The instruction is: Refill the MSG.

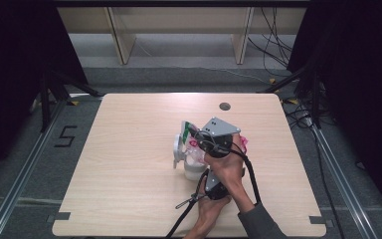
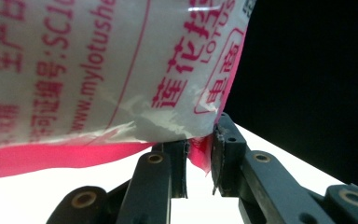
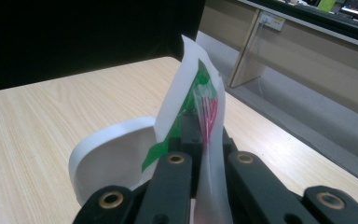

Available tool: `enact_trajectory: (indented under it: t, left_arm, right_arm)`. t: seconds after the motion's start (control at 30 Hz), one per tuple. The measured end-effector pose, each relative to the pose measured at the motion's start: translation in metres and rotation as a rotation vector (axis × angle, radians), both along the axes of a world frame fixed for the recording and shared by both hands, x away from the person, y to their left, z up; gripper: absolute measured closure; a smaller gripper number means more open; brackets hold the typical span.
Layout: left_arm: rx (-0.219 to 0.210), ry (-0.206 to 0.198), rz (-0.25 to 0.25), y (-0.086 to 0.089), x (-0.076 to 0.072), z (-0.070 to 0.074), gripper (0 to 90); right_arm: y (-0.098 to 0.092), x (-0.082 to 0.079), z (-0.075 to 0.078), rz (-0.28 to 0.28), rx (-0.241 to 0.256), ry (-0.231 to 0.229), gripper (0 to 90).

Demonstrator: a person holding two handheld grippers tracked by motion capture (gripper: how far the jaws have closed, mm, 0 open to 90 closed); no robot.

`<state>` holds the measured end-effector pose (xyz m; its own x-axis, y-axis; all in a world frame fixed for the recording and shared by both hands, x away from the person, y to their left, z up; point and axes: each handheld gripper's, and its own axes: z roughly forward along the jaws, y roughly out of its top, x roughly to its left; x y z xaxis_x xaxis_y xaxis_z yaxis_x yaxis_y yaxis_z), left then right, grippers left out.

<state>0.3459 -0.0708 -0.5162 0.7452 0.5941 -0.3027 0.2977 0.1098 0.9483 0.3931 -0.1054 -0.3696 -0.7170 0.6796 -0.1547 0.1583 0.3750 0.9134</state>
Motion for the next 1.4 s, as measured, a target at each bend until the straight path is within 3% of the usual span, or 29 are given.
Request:
enact_trajectory:
  t: [0.17, 0.2, 0.23, 0.27, 0.3, 0.33, 0.4, 0.47, 0.5, 0.53, 0.57, 0.63, 0.7, 0.77, 0.83, 0.9, 0.93, 1.0, 1.1, 1.13, 1.3, 1.33, 1.37, 1.4]
  left_arm:
    - [-0.014, 0.005, 0.007, -0.0011, -0.0002, -0.0005, 77.5]
    - [0.037, -0.008, -0.014, 0.0023, 0.001, -0.0008, 77.5]
    - [0.041, -0.004, -0.015, 0.0023, 0.0008, -0.0009, 77.5]
    - [0.016, 0.0, -0.004, 0.0004, 0.0006, -0.001, 77.5]
    - [0.043, -0.009, -0.014, 0.0022, 0.0011, -0.0005, 77.5]
    - [0.045, -0.011, -0.016, 0.0023, 0.0008, -0.0002, 77.5]
    - [0.035, -0.013, -0.01, 0.0013, 0.0003, -0.0007, 77.4]
    - [0.04, -0.006, -0.015, 0.0016, 0.0007, -0.0005, 77.5]
    - [0.017, -0.006, -0.006, -0.0006, 0.0007, -0.0007, 77.4]
    - [-0.008, -0.003, 0.003, -0.0022, 0.0002, -0.0006, 77.5]
    - [-0.023, -0.001, 0.01, -0.0032, 0.0001, -0.0007, 77.5]
    - [0.0, 0.004, 0.002, -0.0022, 0.001, 0.0001, 77.5]
    - [-0.019, -0.004, 0.006, -0.0036, 0.0009, 0.0005, 77.5]
    - [-0.007, -0.002, 0.003, -0.003, 0.0012, 0.0002, 77.5]
    - [-0.003, -0.004, 0.008, -0.003, 0.0018, 0.0002, 77.5]
    - [-0.012, -0.003, 0.003, -0.0033, 0.0013, 0.0003, 77.5]
    - [-0.011, -0.004, 0.003, -0.0034, 0.0014, 0.0002, 77.5]
    - [-0.013, -0.002, 0.007, -0.0038, 0.0017, 0.0008, 77.5]
    - [-0.013, -0.006, 0.008, -0.004, 0.0018, 0.0007, 77.5]
    - [-0.01, -0.005, 0.008, -0.004, 0.0021, 0.0007, 77.5]
    - [-0.01, -0.012, 0.006, -0.0041, 0.0033, 0.0007, 77.5]
    - [0.015, 0.0, 0.02, -0.0033, 0.003, 0.0017, 77.6]
    - [0.001, -0.009, 0.023, -0.0046, 0.0035, 0.0012, 77.6]
    - [-0.006, -0.014, 0.022, -0.0052, 0.004, 0.001, 77.6]
  right_arm:
    - [-0.0009, 0.0017, 0.0004, 0.016, -0.013, -0.017, 90.0]
    - [-0.001, 0.0016, 0.0008, 0.017, -0.014, -0.015, 90.0]
    - [-0.0012, 0.0018, 0.0008, 0.013, -0.012, -0.016, 90.0]
    - [-0.0018, 0.003, 0.0007, 0.008, -0.012, -0.039, 90.0]
    - [-0.0021, 0.003, 0.0008, 0.008, -0.01, -0.037, 90.0]
    - [-0.0026, 0.0025, 0.0016, 0.011, -0.017, -0.036, 90.0]
    - [-0.0018, 0.0012, 0.002, 0.012, -0.009, -0.012, 90.0]
    - [-0.0034, 0.0038, 0.0023, 0.019, -0.028, -0.045, 90.0]
    - [-0.0032, 0.0033, 0.002, 0.018, -0.022, -0.029, 90.0]
    - [-0.0021, 0.001, 0.0014, 0.006, 0.001, 0.015, 90.0]
    - [-0.002, 0.0013, 0.0011, 0.004, 0.002, 0.012, 90.0]
    - [-0.0021, 0.0015, 0.0012, -0.002, 0.0, 0.012, 90.0]
    - [-0.0018, 0.0027, 0.0015, 0.009, -0.007, 0.002, 90.0]
    - [-0.0024, 0.0047, 0.002, 0.011, -0.015, -0.029, 90.0]
    - [-0.0015, 0.004, 0.001, 0.011, -0.003, 0.006, 90.0]
    - [-0.0018, 0.0038, 0.0015, 0.013, -0.006, 0.004, 90.0]
    - [-0.0024, 0.0047, 0.0021, 0.008, -0.013, -0.024, 90.0]
    - [-0.0023, 0.0052, 0.0021, 0.011, -0.021, -0.036, 90.0]
    - [-0.0011, 0.0035, 0.0026, 0.017, -0.014, -0.001, 90.0]
    - [-0.0017, 0.0046, 0.0026, 0.01, -0.019, -0.027, 90.0]
    - [-0.0017, 0.0049, 0.0029, 0.011, -0.022, -0.029, 90.0]
    - [-0.0016, 0.0049, 0.0027, 0.011, -0.02, -0.027, 90.0]
    - [-0.0024, 0.0057, 0.0031, 0.013, -0.028, -0.04, 90.0]
    - [-0.0016, 0.0047, 0.003, 0.016, -0.019, -0.024, 90.0]
